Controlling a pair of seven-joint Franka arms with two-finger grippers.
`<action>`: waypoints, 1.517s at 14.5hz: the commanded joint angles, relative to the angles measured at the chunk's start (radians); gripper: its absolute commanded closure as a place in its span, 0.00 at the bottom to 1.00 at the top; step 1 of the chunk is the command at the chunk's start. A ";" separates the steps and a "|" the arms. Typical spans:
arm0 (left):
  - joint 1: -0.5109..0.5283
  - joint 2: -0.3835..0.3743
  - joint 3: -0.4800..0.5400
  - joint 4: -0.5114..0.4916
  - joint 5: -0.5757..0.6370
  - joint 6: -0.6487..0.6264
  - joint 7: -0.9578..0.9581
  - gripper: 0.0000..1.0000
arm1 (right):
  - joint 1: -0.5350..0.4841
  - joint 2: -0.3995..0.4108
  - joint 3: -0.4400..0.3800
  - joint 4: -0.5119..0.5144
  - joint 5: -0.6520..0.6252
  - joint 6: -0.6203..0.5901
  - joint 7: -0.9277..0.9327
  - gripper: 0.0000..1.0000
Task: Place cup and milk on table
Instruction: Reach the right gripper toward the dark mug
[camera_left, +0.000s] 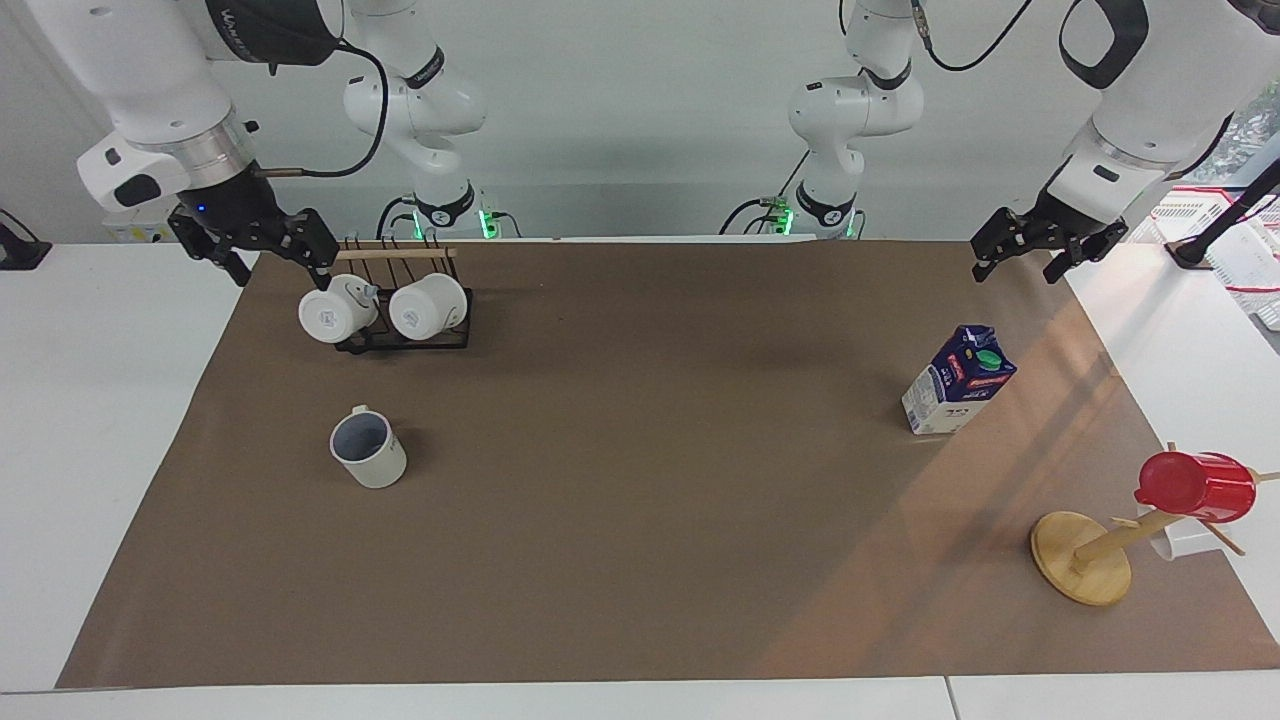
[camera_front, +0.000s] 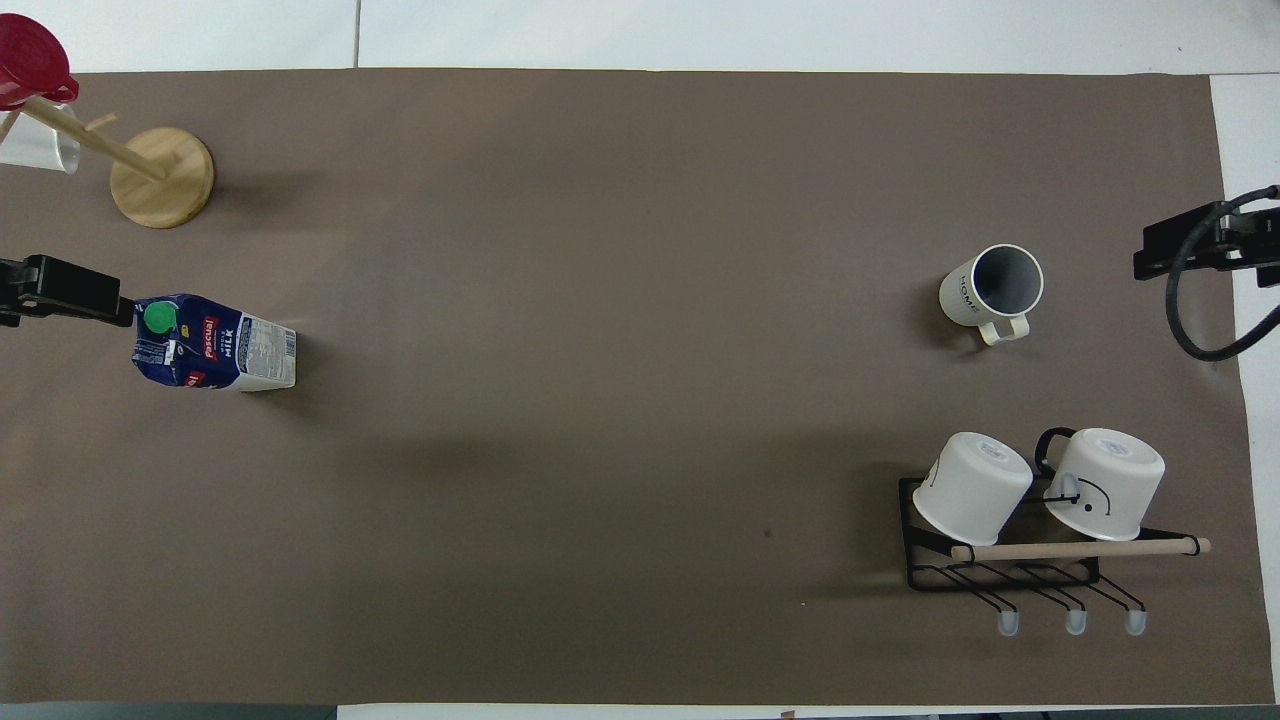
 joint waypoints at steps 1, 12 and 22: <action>0.008 -0.021 0.001 -0.024 -0.012 0.003 0.018 0.00 | -0.005 -0.029 0.003 -0.036 0.011 0.015 0.008 0.00; 0.008 -0.021 0.001 -0.024 -0.012 0.003 0.018 0.00 | -0.043 -0.067 -0.002 -0.242 0.018 0.280 -0.131 0.00; 0.011 -0.023 0.007 -0.021 -0.012 0.003 0.016 0.00 | -0.085 0.111 0.000 -0.511 0.100 0.754 -0.610 0.00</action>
